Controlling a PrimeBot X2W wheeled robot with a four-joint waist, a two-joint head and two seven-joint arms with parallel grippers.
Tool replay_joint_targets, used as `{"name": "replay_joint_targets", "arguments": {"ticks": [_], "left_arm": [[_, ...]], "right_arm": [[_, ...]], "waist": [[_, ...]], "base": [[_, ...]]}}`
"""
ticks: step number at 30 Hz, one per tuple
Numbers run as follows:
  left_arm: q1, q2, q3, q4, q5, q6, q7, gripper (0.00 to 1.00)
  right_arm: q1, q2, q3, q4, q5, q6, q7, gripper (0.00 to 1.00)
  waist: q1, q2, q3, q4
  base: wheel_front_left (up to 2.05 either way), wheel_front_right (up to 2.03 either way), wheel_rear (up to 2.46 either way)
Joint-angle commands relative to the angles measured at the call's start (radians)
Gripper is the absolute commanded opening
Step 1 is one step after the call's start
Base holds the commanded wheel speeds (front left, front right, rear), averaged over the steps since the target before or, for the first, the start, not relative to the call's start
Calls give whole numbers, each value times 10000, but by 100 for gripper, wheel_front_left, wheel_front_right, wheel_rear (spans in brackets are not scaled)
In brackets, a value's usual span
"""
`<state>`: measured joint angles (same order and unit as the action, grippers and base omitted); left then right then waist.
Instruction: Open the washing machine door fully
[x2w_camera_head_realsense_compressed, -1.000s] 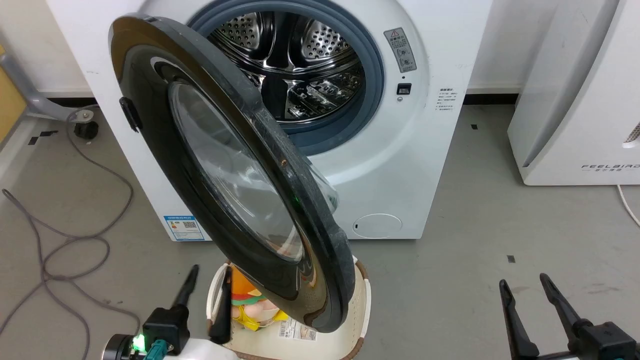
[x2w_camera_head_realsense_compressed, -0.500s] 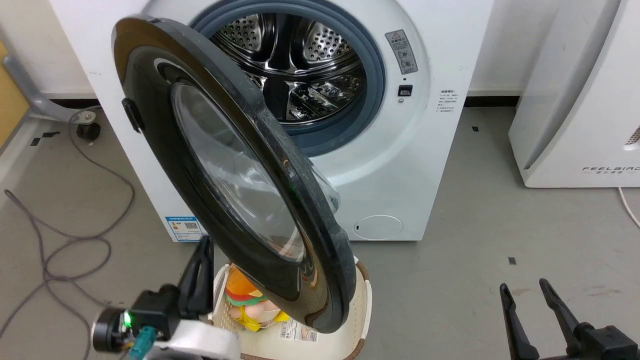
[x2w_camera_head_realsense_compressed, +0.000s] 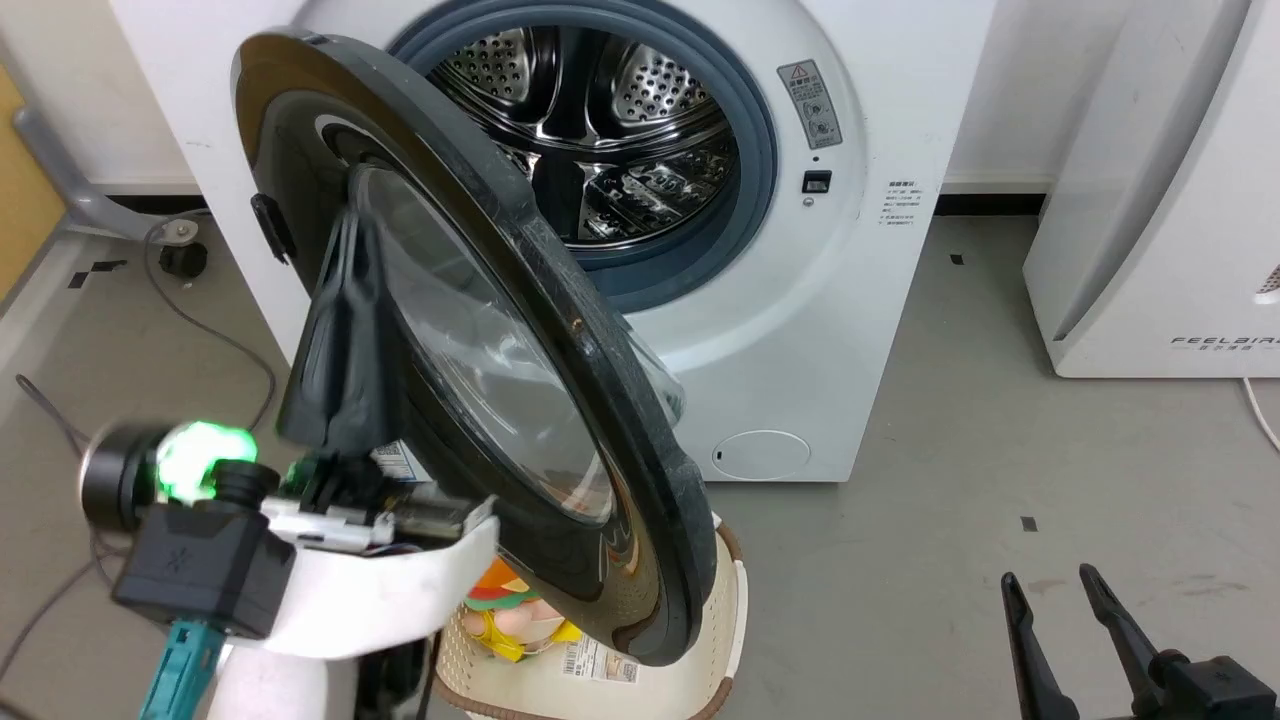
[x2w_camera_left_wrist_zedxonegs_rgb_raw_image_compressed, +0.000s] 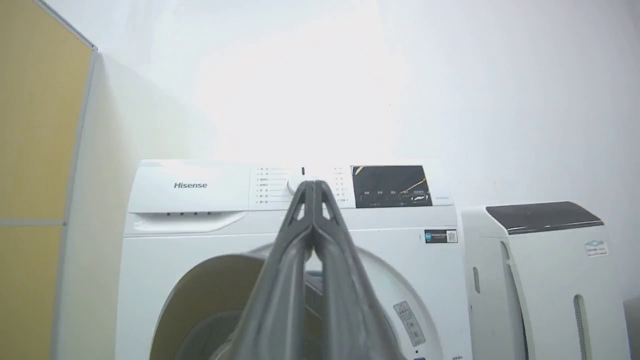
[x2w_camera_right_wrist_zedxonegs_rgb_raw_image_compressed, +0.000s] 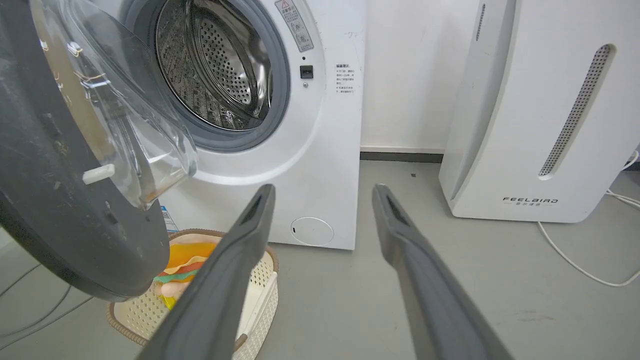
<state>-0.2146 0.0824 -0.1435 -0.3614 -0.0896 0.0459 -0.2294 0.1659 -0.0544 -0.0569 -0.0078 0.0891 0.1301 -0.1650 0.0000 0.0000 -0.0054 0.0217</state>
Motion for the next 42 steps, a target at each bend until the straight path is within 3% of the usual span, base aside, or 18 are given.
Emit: {"name": "replay_joint_targets", "arguments": {"ticks": [1, 5, 10, 17, 22, 30, 42], "left_arm": [[-284, -41, -133, -178, 38, 28, 21, 0], [-1199, -191, -999, -734, -142, -61, 119, 0], [-1949, -293, -2810, -645, -592, -267, 441, 0], [-1815, -317, -5556, 376, -1461, -473, 1021, 0], [-1186, -319, -6815, 1570, -2027, -630, 1769, 0], [-546, -57, -6734, 3404, -2315, -63, 2531, 0], [-1233, -169, -5699, 5337, -2603, 748, 1977, 0]], "right_arm": [[-30, 41, -6, 28, 44, 6, -66, 100], [-54, 41, -25, 45, 36, 6, -80, 100], [-73, 41, 10, 94, 44, 6, -67, 100], [-46, 41, 37, 170, 111, 6, -62, 100], [-17, 41, 43, 241, 144, 6, -66, 100], [-82, 41, 81, 305, 205, 6, -73, 100], [-121, 41, 163, 445, 271, 6, -57, 100]], "waist": [[0, 0, 11, 4], [0, 0, 43, 5], [0, 0, 27, -87], [0, 0, 36, -259], [0, 0, 61, -285], [0, 0, 99, -308], [0, 0, 40, -393]], "base": [[0, 0, 0], [0, 0, 0], [0, 0, 0], [0, 0, 0], [0, 0, 0], [0, 0, 0], [0, 0, 0]]}}
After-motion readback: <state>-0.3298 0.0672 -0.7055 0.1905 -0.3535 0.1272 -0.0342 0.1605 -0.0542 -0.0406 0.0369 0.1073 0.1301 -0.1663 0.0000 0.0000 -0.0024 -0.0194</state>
